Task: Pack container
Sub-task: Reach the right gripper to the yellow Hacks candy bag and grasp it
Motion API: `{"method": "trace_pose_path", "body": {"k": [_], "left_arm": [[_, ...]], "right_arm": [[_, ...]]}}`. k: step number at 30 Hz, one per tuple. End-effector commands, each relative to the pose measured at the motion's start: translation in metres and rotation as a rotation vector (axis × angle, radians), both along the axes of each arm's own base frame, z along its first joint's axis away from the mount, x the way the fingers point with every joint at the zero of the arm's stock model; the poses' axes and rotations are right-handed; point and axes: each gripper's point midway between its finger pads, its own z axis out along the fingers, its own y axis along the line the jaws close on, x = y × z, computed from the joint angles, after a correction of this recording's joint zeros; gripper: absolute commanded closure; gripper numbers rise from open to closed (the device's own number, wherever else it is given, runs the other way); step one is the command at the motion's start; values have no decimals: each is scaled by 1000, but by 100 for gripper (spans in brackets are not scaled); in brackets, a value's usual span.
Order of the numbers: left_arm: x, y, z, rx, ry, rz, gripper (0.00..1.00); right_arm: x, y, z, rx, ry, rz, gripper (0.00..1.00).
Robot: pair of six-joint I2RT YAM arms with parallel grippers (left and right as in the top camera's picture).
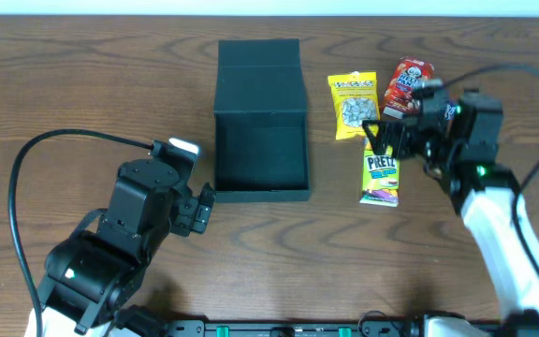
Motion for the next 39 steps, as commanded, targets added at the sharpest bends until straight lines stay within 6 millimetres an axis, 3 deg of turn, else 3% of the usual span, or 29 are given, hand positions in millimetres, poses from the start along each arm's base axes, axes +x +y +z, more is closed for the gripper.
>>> {"method": "trace_pose_path", "body": {"k": [1,8,18,25,32,39], "left_arm": [[0,0,3,-9,-8,5,5],[0,0,3,-9,-8,4,5],[0,0,3,-9,-8,5,5],[0,0,3,-9,-8,5,5],[0,0,3,-9,-8,5,5],[0,0,3,-9,-8,5,5]], "right_arm": [[24,-1,-2,-38,-8,22,4],[51,0,-47,-22,141,32,5],[53,-8,-113,-52,339,10,4],[60,-12,-133,-73,345,-7,3],[65,1,-144,-22,338,28,12],[71,-1,-143,-37,315,18,20]]}}
